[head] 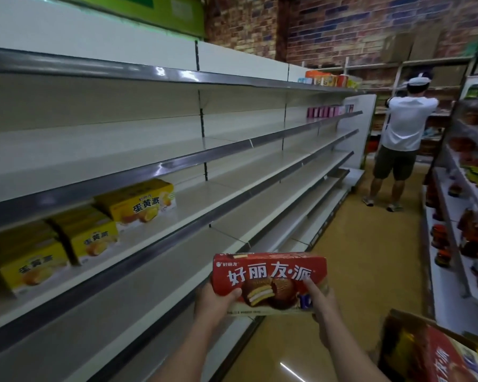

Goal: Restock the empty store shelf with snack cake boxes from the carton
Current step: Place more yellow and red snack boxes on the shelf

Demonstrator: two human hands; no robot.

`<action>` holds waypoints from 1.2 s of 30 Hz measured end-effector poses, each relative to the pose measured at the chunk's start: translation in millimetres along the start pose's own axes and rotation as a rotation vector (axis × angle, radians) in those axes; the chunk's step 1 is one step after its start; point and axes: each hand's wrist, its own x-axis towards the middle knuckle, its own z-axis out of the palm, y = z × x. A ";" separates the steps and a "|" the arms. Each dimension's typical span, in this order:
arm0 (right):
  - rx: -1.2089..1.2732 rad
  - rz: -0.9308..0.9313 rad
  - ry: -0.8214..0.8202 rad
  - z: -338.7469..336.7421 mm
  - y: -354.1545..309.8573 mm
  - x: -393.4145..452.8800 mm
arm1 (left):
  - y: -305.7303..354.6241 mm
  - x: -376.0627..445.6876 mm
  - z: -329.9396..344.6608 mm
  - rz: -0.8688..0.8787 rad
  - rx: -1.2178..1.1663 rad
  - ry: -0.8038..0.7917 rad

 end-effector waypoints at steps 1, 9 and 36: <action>0.004 -0.004 -0.014 10.7 -1.6 3.6 | 3.2 8.3 -8.1 0.010 -0.006 0.009; -0.046 -0.081 -0.015 121.5 -29.3 42.8 | 24.2 108.0 -82.4 0.104 0.013 0.084; -0.197 -0.102 -0.446 223.4 -136.9 297.4 | 101.1 313.8 -38.5 0.016 -0.104 0.367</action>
